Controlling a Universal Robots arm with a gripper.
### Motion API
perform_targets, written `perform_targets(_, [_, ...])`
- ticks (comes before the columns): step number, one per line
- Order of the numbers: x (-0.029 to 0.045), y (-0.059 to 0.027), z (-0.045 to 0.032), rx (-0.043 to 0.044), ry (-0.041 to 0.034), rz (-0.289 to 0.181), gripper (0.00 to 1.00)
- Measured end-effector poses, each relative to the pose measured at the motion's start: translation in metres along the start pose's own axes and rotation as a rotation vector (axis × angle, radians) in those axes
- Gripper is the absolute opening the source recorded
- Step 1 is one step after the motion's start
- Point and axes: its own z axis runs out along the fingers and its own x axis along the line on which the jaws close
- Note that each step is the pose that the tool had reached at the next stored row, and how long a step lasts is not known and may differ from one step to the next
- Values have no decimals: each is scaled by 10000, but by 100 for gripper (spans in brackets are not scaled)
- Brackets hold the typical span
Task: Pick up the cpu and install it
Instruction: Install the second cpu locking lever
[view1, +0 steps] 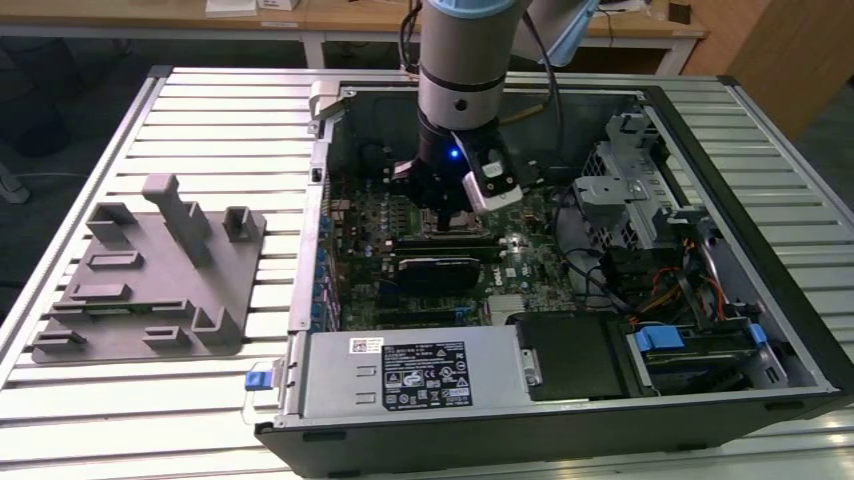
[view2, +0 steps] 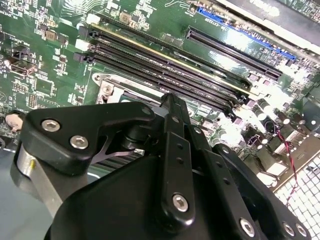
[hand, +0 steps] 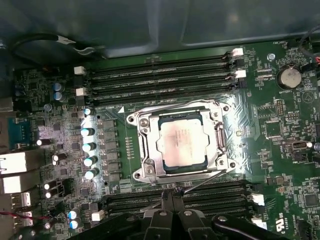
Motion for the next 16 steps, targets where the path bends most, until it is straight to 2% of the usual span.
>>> perform_targets(4, [-1, -1, 6, -12, 1, -32, 11])
perform_targets(10, [15, -11, 35, -16, 24, -574, 11])
perform_targets(16, [66, -33, 79, -29, 43, -1059, 11])
